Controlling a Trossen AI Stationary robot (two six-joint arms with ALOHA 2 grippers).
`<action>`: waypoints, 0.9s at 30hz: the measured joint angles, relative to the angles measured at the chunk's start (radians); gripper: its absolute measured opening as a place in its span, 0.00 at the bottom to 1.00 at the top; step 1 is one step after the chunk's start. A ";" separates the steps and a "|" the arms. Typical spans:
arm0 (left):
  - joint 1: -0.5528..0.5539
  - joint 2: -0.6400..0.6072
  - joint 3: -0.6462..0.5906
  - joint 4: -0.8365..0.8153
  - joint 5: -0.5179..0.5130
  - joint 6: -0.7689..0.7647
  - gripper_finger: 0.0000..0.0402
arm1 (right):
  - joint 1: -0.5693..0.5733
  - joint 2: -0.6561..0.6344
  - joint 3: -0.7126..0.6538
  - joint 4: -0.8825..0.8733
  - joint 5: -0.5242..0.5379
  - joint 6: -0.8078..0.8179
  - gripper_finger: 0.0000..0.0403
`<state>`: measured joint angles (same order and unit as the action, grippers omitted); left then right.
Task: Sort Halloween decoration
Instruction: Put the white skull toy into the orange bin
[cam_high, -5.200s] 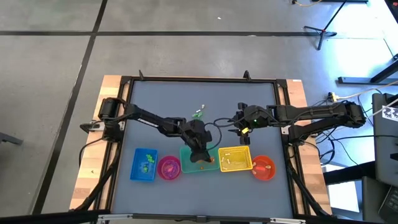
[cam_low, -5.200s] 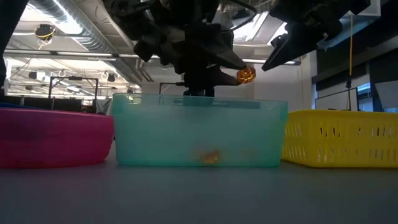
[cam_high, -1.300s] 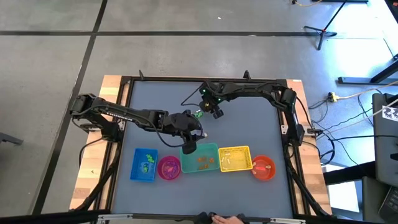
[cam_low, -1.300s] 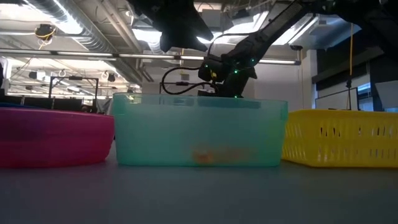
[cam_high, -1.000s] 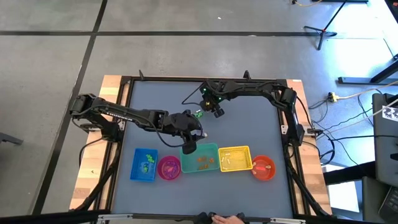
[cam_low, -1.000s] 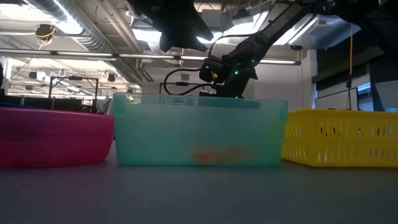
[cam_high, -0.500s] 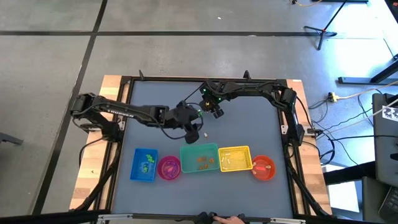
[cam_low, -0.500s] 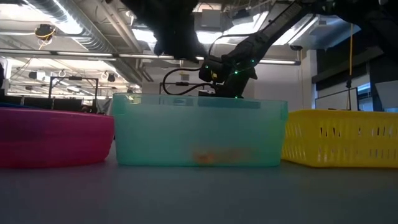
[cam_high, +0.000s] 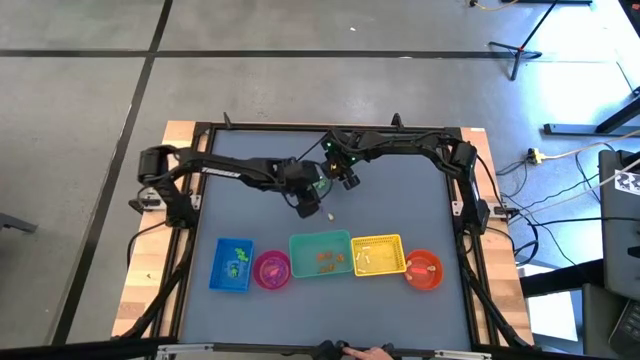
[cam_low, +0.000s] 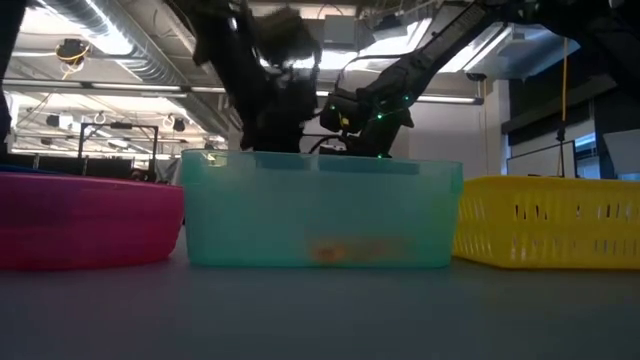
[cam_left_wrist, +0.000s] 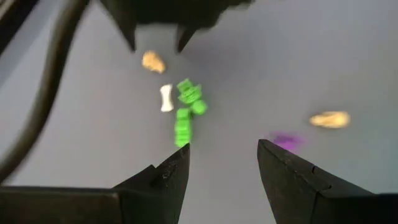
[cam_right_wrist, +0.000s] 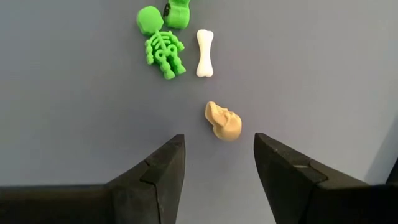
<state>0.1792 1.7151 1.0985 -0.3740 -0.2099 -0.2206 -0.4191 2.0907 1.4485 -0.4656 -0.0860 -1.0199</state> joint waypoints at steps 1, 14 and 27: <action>0.008 0.016 0.000 0.000 -0.002 0.000 0.43 | 0.000 0.000 0.000 0.000 0.000 0.001 0.47; 0.087 0.112 0.000 0.107 -0.008 -0.047 0.43 | 0.000 0.000 0.000 0.002 0.000 0.023 0.47; 0.143 0.111 0.000 0.222 -0.004 -0.091 0.43 | -0.042 -0.085 0.000 -0.086 -0.002 0.073 0.47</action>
<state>0.3222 1.8263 1.0988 -0.1524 -0.2142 -0.3115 -0.4611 2.0059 1.4483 -0.5511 -0.0878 -0.9466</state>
